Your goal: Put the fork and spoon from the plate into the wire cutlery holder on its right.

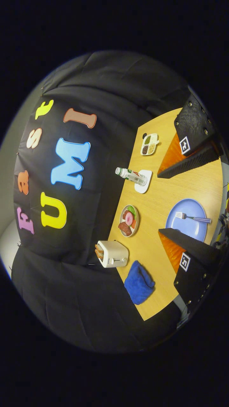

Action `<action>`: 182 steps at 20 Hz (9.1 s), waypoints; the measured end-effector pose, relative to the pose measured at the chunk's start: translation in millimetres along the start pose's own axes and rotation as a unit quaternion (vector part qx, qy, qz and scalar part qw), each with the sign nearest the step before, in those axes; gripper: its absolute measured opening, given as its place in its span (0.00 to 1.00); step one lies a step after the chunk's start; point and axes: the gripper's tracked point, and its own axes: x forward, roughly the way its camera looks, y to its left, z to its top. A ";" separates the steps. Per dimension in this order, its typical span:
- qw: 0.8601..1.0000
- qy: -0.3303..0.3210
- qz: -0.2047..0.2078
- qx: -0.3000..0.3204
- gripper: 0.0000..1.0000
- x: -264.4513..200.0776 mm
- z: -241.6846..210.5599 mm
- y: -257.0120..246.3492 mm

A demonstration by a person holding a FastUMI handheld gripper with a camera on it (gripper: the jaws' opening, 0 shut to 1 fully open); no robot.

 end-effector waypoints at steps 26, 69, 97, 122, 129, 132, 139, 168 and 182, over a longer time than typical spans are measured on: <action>0.960 0.275 0.043 -0.008 0.80 44.3 -140.5 34.4; 0.843 0.504 0.187 -0.001 0.01 56.9 -152.8 29.4; 0.808 0.572 0.138 -0.045 0.00 -73.0 -109.5 -180.8; 0.717 0.688 0.106 -0.039 0.01 -40.4 -145.0 -244.3; 0.687 0.719 0.103 -0.018 0.01 -13.8 -157.0 -239.6; 0.677 0.729 0.102 -0.010 0.01 -4.8 -162.6 -238.5; 0.672 0.734 0.094 0.009 0.01 9.6 -173.6 -240.9; 0.753 0.654 0.075 0.019 0.24 -33.0 -121.6 -193.2; 0.786 0.606 0.120 0.033 0.24 -32.6 -100.5 -100.1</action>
